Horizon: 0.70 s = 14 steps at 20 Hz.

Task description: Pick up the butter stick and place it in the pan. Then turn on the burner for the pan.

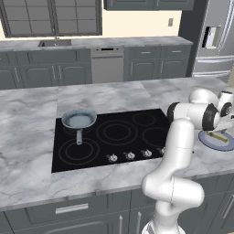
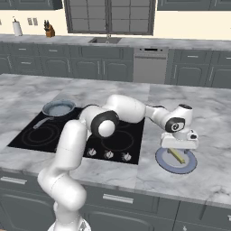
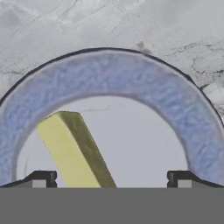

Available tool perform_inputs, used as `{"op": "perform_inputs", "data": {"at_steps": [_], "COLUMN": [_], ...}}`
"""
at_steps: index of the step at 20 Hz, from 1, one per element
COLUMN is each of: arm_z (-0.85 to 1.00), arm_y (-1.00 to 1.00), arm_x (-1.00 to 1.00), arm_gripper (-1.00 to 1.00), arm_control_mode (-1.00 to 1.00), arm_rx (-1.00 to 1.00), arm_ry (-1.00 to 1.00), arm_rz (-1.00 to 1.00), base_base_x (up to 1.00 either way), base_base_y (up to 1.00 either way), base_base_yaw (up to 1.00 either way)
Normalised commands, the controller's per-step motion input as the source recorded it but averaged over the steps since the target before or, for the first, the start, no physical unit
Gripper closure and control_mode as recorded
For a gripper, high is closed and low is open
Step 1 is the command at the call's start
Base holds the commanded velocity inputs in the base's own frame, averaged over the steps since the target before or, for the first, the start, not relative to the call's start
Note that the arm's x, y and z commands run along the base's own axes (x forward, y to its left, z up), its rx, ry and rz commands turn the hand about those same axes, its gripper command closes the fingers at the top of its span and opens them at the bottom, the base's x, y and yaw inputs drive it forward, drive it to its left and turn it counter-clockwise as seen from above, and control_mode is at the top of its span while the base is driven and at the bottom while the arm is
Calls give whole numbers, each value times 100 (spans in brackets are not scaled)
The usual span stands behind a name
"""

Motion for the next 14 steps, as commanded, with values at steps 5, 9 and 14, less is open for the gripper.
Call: {"op": "perform_inputs", "data": {"at_steps": [5, 9, 14], "arm_z": [-6, -9, -16], "arm_y": [0, 0, 0], "arm_x": [0, 0, 0], "arm_gripper": [-100, -100, -100], "arm_control_mode": [-100, -100, -100], "arm_rx": [0, 0, 0], "arm_ry": [0, 0, 0], "arm_rz": [0, 0, 0], "base_base_x": [0, 0, 0], "base_base_y": [0, 0, 0], "base_base_yaw": [0, 0, 0]}}
